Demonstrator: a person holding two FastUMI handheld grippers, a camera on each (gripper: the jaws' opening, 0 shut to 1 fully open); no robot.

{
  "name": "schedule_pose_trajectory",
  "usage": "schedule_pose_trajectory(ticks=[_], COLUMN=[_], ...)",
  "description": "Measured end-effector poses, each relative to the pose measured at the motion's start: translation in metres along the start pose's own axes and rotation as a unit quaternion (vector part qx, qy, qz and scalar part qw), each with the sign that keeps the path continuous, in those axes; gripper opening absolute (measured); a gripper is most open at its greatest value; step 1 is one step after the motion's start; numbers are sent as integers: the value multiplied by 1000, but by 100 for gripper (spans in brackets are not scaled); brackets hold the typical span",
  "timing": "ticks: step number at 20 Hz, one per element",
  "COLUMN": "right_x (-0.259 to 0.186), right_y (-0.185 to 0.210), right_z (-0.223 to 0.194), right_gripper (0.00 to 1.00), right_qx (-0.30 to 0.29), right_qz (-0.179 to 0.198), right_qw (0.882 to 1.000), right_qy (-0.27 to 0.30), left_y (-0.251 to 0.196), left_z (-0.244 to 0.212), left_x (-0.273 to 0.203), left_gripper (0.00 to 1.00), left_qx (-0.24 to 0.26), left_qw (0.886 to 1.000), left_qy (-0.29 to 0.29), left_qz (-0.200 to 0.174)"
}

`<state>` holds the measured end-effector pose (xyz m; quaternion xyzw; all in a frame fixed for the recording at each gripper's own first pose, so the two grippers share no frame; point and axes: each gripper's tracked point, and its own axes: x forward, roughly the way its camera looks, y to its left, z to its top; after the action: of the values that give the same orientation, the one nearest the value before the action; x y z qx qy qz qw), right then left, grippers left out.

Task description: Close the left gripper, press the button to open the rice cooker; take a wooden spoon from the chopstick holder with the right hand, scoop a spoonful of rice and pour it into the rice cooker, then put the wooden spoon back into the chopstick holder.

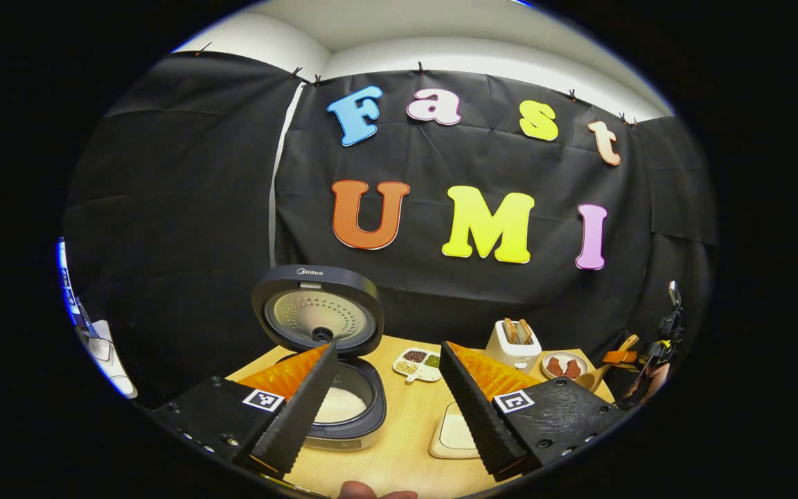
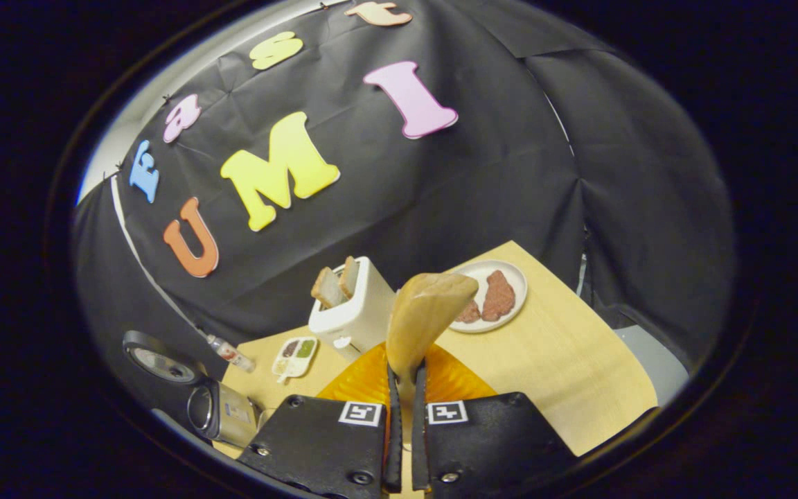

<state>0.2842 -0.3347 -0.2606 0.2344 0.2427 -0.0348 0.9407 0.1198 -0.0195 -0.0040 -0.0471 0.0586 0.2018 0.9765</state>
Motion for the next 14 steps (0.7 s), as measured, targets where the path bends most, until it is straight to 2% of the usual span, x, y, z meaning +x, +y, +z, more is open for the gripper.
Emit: schedule_pose_trajectory(ticks=[4, 8, 12, 14], right_x=[17, 28, 31, 26], right_y=[-7, -14, -5, 6], right_z=[-26, -48, -60, -54], right_gripper=[11, 12, 16, 21], right_qx=[-8, -51, -71, -75], right_qz=[-14, -28, -22, -11], right_qw=[1000, 998, 997, 997], right_qy=[14, 12, 11, 0], left_y=[8, 14, 18, 23], left_z=[3, 3, 7, 10], left_x=[-2, -2, -2, -3], left_gripper=[94, 95, 95, 95], left_qx=[2, -2, 1, 2], left_qw=[1000, 1000, 1000, 1000], left_qy=[5, 11, 9, 5], left_qz=[15, 21, 21, 22])
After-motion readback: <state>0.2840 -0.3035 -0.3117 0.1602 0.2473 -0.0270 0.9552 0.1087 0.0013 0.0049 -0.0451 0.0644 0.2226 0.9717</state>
